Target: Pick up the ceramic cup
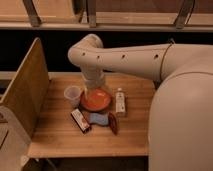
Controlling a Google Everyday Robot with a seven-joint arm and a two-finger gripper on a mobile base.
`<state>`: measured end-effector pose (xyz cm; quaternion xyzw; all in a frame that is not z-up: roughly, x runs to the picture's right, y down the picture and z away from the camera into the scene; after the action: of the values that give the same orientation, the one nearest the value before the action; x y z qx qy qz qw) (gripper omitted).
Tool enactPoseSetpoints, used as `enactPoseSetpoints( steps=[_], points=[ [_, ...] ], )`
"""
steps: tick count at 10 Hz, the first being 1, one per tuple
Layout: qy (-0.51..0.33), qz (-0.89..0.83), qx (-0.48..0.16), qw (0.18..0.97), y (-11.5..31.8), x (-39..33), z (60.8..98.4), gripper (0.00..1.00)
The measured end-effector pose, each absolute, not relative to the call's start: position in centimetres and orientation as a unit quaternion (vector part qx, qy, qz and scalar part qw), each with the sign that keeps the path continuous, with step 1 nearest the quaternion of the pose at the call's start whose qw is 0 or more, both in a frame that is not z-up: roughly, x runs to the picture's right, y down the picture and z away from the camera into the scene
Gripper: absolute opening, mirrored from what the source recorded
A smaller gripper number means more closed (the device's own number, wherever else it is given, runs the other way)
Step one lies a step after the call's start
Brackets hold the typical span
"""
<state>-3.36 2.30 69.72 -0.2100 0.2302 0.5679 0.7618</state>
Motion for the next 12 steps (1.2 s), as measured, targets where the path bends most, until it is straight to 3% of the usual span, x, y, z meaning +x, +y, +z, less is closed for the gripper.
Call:
enactPoseSetpoints(
  steps=[5, 8, 12],
  points=[
    [0.213, 0.553, -0.205, 0.779, 1.2, -3.9, 70.1, 0.65],
    [0.144, 0.497, -0.198, 0.832, -2.4, -7.7, 71.5, 0.65],
    [0.140, 0.493, -0.194, 0.836, -2.7, -7.6, 71.4, 0.65]
  ],
)
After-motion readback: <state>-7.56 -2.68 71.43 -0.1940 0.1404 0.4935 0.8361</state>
